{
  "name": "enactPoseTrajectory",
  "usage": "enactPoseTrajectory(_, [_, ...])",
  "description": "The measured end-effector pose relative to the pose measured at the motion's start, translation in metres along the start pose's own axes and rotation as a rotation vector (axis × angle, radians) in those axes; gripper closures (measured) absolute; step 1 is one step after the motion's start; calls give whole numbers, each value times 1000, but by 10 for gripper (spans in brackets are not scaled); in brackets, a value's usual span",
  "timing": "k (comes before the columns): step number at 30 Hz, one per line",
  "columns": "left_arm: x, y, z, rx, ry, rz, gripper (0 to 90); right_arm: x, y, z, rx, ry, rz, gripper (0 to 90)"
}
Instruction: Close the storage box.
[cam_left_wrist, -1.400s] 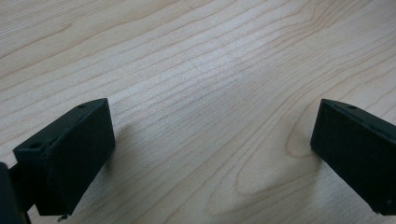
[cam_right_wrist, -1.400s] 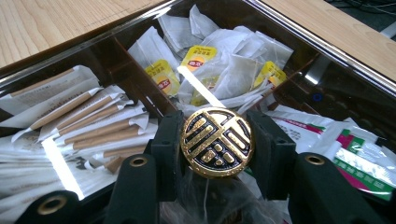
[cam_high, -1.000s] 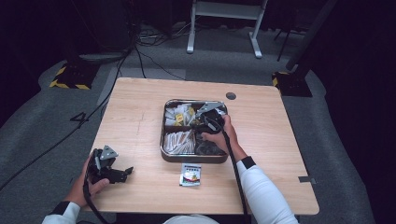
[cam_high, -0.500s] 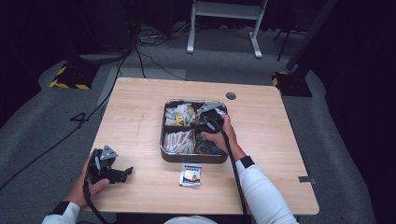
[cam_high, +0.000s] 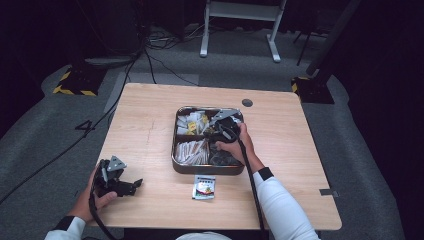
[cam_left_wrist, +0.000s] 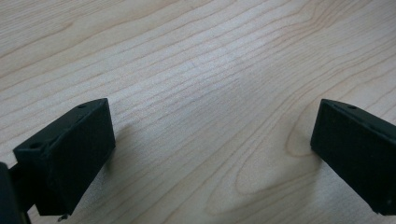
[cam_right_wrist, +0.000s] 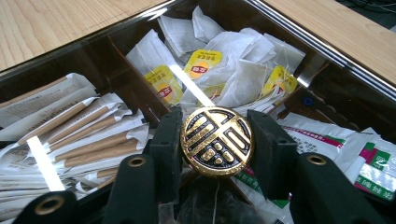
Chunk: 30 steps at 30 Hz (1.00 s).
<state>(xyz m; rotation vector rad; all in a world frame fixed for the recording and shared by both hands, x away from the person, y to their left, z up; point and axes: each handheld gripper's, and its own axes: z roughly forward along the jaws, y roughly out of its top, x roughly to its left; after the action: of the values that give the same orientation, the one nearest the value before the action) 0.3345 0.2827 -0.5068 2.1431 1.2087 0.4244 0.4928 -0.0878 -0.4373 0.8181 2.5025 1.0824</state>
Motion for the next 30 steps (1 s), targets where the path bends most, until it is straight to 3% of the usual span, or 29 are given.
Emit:
enactPoseTrajectory(6, [0,0,0,0,1,0,0,1,1,-6,-1,33,-29,458])
enactPoseTrajectory(12, [0,0,0,0,1,-1,1,1,-3,-10,15,25,-55,297])
enactPoseTrajectory(30, [0,0,0,0,2,-1,0,-5,-14,-48,-1,9,-108,218])
